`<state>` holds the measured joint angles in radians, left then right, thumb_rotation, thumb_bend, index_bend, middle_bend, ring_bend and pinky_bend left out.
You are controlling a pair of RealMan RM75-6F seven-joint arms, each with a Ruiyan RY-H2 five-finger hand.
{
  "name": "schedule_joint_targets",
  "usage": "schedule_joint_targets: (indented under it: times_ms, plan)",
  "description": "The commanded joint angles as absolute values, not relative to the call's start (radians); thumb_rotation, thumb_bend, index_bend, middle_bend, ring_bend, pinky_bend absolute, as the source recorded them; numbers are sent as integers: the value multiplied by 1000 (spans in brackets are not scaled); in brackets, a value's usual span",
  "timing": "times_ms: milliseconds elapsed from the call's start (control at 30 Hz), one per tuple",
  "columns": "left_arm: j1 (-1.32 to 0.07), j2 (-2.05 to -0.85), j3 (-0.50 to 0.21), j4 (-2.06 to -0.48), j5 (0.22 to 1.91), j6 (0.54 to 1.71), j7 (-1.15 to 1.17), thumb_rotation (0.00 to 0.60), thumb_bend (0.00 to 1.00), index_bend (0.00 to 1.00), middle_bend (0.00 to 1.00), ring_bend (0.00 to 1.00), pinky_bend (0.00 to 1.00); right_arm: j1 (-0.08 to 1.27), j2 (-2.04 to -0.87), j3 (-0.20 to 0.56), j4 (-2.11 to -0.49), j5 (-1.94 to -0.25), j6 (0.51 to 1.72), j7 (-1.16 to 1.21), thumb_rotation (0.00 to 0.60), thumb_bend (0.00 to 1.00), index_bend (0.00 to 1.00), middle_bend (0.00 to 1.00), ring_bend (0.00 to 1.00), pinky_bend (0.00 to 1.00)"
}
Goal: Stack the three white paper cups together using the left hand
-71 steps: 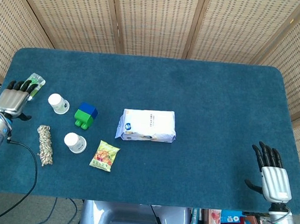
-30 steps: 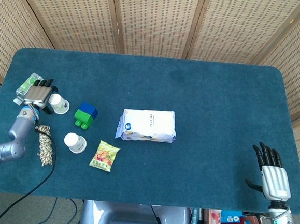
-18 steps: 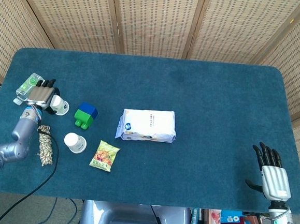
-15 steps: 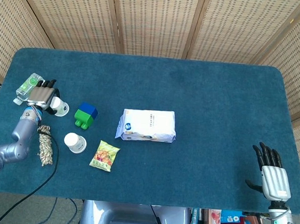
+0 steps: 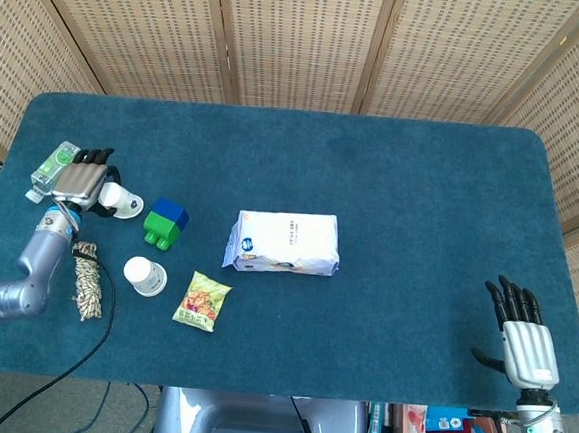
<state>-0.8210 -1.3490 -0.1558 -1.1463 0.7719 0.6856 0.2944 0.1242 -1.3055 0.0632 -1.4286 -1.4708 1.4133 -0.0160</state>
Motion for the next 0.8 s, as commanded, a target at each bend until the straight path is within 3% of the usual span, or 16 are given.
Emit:
schedule_joint_targets:
  times_ms: [33, 400, 567, 800]
  plan:
    - [-790, -1204, -185, -1369, 885, 767, 248, 600, 269, 444, 51, 0, 0, 124, -1305, 62, -1430, -1474, 1416, -16, 600, 52, 32, 0, 0, 0]
    - [-714, -925, -171, -1819, 1076, 866, 229, 600, 269, 444, 51, 0, 0, 120, -1301, 59, -1442, -1491, 1434, -9, 600, 53, 32, 0, 0, 0]
    - [-685, -842, -143, -1921, 1146, 871, 226, 600, 269, 444, 51, 0, 0, 118, -1298, 60, -1446, -1493, 1440, -5, 600, 53, 32, 0, 0, 0]
    - [-648, -796, -99, -1945, 1204, 871, 223, 600, 269, 444, 51, 0, 0, 115, -1296, 60, -1453, -1500, 1450, -4, 600, 53, 32, 0, 0, 0]
